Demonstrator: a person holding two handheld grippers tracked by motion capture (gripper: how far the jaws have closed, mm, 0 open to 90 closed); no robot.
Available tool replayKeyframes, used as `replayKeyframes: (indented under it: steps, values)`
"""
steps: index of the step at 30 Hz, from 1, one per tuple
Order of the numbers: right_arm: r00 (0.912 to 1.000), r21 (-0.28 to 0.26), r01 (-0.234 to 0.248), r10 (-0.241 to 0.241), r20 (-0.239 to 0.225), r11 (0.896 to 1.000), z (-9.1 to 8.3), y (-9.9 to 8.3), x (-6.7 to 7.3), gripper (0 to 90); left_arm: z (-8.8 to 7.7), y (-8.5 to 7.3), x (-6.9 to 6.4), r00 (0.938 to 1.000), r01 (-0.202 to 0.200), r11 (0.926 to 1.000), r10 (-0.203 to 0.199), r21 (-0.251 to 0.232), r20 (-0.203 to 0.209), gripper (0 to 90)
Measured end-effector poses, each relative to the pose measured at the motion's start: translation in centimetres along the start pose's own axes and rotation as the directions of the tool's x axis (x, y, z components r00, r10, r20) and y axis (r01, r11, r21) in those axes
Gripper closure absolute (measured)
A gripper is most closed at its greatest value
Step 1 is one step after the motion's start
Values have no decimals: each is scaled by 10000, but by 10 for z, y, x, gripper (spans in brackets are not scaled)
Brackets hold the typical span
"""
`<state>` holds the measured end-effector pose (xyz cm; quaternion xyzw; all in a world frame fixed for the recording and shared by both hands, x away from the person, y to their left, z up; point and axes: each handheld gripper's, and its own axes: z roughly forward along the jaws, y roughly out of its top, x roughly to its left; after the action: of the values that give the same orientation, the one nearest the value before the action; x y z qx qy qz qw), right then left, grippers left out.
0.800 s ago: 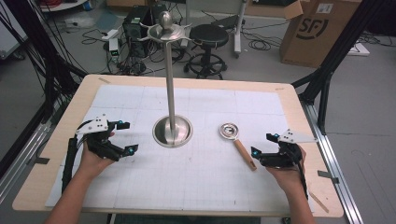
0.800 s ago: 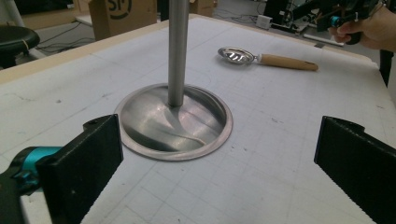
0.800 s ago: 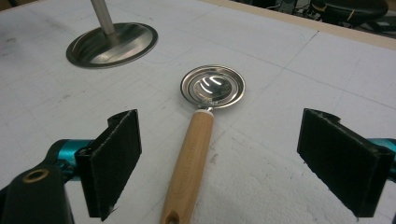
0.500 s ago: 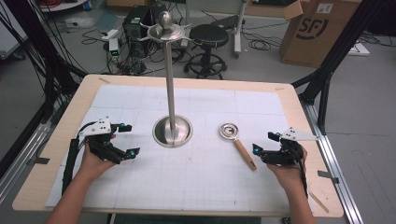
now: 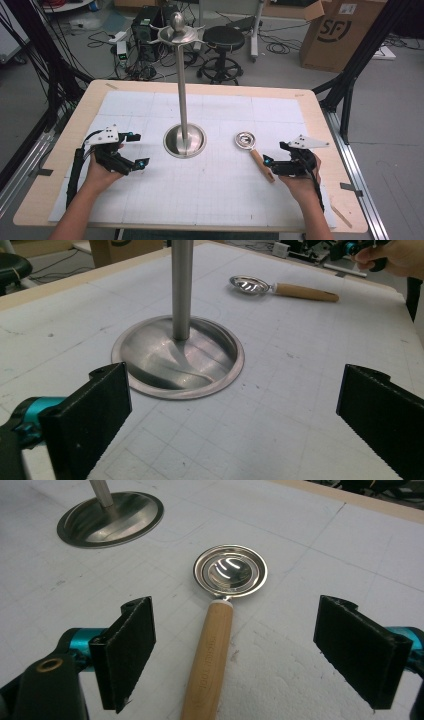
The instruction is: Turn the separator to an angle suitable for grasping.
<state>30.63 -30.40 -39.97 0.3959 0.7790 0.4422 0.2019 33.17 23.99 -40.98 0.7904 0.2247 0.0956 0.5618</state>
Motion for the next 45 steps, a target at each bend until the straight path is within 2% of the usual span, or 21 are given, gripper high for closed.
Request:
replayKeyframes:
  steps: [7, 12, 13, 16, 19, 30, 33, 38, 45]
  values:
    - [9998, 494, 191, -195, 63, 9986, 12, 1, 5, 190, 0, 0, 1, 10000, 9, 10000, -8, -32, 62, 17]
    - [9998, 886, 175, -178, 30, 9959, 20, 2, 8, 244, 1, -1, 4, 10000, 88, 9999, -89, -68, -9, 17]
    - [9998, 1169, 211, -217, 39, 9929, 24, 1, 8, 269, 1, -2, 4, 10000, 86, 10000, -86, -22, -5, 17]
    - [9996, 1367, 268, -277, 44, 9903, 27, 0, 9, 290, 2, -2, 4, 10000, 72, 10000, -72, -17, -9, 17]
    - [9998, 1794, 222, -220, -30, 9835, 33, -2, 10, 330, 3, -2, 4, 10000, 72, 10000, -72, 46, -11, 17]
    - [9999, 2252, -99, 112, -44, 9743, 39, -1, 7, 420, 4, -3, 4, 10000, 78, 9999, -79, 135, 49, 18]
    - [10000, 2612, -27, 21, 29, 9653, 42, -2, 9, 457, 5, -3, 4, 9999, 90, 9999, -91, 140, 45, 17]
    - [9999, 2917, 109, -120, 21, 9565, 47, -4, 10, 491, 5, -3, 4, 9999, 132, 9998, -133, 126, 74, 17]
    - [9993, 3132, 261, -333, 177, 9493, 49, -5, 12, 564, 5, -3, 4, 9999, 99, 9998, -101, 144, 88, 17]
